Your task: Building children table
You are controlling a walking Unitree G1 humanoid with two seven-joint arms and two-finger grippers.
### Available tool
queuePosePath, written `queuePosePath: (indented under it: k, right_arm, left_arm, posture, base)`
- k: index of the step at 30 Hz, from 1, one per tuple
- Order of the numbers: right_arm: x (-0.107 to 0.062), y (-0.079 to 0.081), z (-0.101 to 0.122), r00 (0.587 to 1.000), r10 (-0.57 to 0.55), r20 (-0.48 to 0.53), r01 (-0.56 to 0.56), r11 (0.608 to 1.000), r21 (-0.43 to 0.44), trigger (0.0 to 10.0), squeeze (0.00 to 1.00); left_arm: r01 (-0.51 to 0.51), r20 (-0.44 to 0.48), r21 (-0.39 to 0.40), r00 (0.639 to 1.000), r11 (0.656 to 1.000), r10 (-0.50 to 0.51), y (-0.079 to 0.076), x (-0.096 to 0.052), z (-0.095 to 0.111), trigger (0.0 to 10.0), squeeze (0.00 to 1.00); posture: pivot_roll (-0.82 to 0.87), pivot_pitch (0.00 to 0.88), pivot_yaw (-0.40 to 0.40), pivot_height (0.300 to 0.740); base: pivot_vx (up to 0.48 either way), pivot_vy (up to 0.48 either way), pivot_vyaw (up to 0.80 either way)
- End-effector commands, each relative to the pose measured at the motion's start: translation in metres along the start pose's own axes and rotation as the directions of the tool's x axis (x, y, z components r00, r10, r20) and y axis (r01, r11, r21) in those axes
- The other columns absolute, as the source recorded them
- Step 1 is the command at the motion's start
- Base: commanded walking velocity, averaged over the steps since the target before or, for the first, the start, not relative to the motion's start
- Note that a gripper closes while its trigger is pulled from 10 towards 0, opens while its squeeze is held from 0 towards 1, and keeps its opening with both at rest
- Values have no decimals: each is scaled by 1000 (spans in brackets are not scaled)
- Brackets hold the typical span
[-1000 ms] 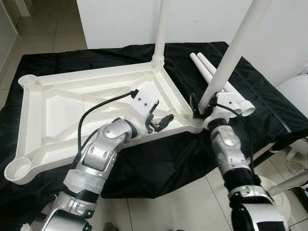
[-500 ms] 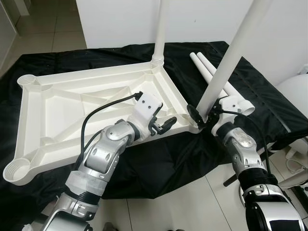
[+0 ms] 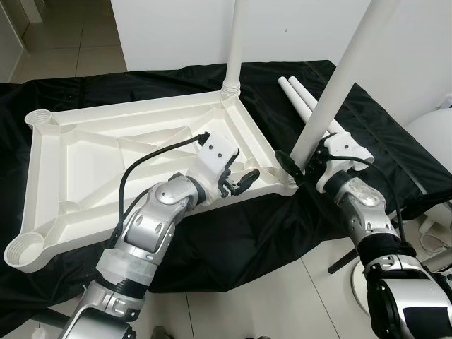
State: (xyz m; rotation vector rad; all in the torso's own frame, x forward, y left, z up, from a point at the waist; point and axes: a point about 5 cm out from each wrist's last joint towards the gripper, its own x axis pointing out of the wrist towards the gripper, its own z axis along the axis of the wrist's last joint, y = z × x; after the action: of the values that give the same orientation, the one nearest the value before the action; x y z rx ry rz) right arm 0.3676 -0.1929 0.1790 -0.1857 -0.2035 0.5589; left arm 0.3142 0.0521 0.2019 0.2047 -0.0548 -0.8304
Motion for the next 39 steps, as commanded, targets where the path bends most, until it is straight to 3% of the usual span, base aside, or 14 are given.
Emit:
queuePosePath:
  k: [1, 9, 20, 21, 22, 23, 31, 39]
  right_arm:
    - [-1, 0, -2, 1000, 12, -13, -13, 1000, -9, 0, 0]
    - [0, -1, -10, 997, 56, -56, -51, 994, 99, 0, 0]
    - [-1, 1, -19, 996, 41, -85, -29, 990, 139, 0, 0]
    - [-1, 1, -22, 994, 22, -103, -7, 989, 148, 2118, 0]
    - [-1, 1, -22, 994, 22, -103, -7, 989, 148, 2118, 0]
    - [-1, 2, -23, 994, 21, -110, -5, 989, 150, 10000, 0]
    - [-1, 1, -28, 987, -35, -156, 58, 988, 142, 10000, 0]
    - [-1, 5, -38, 965, -169, -198, 194, 975, 111, 10000, 0]
  left_arm:
    - [6, -16, -3, 1000, 1000, -6, 0, 1, -2, 10000, 0]
    - [17, -17, 0, 1000, 1000, -17, -1, 0, -2, 10000, 0]
    - [108, -30, 1, 994, 994, -108, -17, -3, -7, 10000, 0]
    - [108, -36, 5, 994, 994, -107, -17, -3, -8, 10000, 0]
    - [108, -36, 5, 994, 994, -107, -17, -3, -8, 10000, 0]
    - [106, -37, 5, 994, 994, -105, -17, -2, -8, 10000, 0]
    - [98, -38, 5, 994, 995, -98, -17, -2, -8, 10000, 0]
    - [83, -39, 0, 996, 997, -83, -18, -4, -9, 10000, 0]
  posture:
    - [18, 70, -23, 740]
    - [20, 69, -24, 740]
    - [22, 73, -22, 740]
    - [22, 73, -22, 740]
    - [22, 73, -22, 740]
    - [23, 75, -24, 740]
    - [22, 77, -30, 740]
    - [25, 79, -43, 740]
  base:
    - [0, 0, 0]
    - [0, 0, 0]
    - [0, 0, 0]
    - [0, 0, 0]
    - [0, 0, 0]
    - [0, 0, 0]
    - [0, 0, 0]
    - [0, 0, 0]
